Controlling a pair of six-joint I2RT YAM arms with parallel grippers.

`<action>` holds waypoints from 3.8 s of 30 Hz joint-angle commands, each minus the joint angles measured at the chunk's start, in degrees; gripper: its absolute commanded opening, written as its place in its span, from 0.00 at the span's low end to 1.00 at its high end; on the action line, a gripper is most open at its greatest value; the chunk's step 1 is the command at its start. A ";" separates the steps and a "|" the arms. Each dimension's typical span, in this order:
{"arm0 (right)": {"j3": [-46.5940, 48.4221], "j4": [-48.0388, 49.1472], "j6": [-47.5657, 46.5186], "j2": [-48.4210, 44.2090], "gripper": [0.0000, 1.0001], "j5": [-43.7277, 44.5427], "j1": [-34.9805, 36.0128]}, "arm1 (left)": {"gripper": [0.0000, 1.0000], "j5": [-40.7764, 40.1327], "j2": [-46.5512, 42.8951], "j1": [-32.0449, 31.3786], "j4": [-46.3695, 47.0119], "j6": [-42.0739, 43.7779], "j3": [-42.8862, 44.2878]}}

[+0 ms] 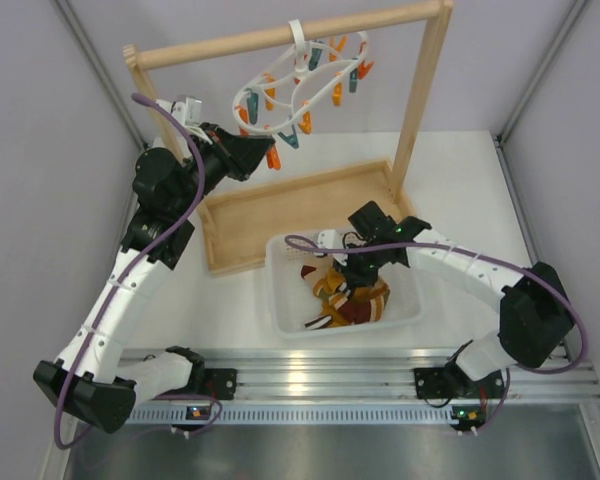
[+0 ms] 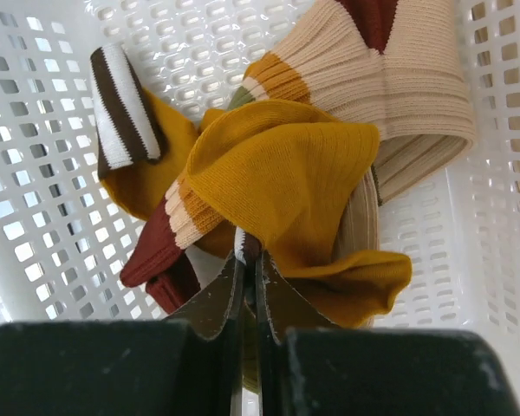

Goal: Clip the socks to the hanger
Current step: Pick up the sock from the bin, then clamp the sock onto the hanger.

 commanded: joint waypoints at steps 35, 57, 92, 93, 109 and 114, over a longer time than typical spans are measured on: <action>-4.38 38.78 -14.41 -27.59 0.00 1.42 -2.94 | 0.00 4.66 -1.27 -0.01 -6.02 -1.33 -0.64; -20.83 98.23 -61.99 -15.83 0.00 -8.59 1.28 | 0.00 12.23 1.54 0.07 -11.11 -1.15 2.87; -16.87 98.40 -60.06 -13.18 0.00 -12.46 3.04 | 0.00 19.43 2.68 0.16 -4.70 -5.55 0.33; -16.87 98.32 -60.15 -13.27 0.00 -12.46 3.13 | 0.00 19.51 2.60 0.16 -4.61 -5.55 0.33; -15.81 97.44 -59.63 -13.10 0.00 -11.31 3.13 | 0.00 20.48 2.51 0.07 -3.56 -6.78 -0.55; -15.02 96.73 -59.54 -12.83 0.00 -11.14 3.13 | 0.00 20.83 2.68 0.16 -3.38 -7.13 -0.55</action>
